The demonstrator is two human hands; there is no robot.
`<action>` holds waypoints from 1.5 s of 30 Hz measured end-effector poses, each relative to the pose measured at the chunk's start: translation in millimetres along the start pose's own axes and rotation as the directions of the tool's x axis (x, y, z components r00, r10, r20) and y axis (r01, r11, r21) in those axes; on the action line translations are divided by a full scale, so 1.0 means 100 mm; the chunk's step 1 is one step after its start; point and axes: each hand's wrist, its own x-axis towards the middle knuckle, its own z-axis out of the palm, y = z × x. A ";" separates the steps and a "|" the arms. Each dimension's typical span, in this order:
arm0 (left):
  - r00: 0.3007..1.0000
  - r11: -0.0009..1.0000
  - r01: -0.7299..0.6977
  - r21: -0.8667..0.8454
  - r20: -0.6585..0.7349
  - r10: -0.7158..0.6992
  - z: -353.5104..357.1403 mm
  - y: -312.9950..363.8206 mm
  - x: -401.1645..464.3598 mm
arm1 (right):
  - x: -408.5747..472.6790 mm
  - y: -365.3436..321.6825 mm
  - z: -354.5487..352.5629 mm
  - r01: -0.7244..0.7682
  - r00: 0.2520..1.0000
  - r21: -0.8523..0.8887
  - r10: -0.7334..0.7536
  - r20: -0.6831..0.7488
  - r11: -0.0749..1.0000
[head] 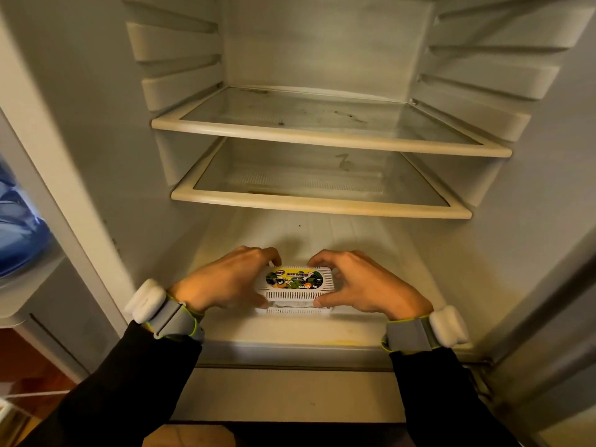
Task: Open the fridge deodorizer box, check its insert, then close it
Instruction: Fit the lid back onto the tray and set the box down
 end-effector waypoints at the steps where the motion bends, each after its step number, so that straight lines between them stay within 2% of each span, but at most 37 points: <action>1: 1.000 1.000 0.008 -0.007 0.004 -0.008 0.01 -0.01 0.00 | 0.00 0.00 0.01 0.004 1.000 -0.004 -0.004 0.006 1.000; 24: 0.999 1.000 -0.013 -0.016 0.045 0.013 0.12 -0.09 0.04 | 0.00 0.00 0.06 -0.006 0.999 -0.002 0.006 0.046 1.000; 45: 0.998 0.998 0.050 -0.042 0.041 -0.048 0.11 -0.08 0.05 | 0.02 -0.03 0.07 -0.097 0.994 -0.011 0.098 0.039 0.995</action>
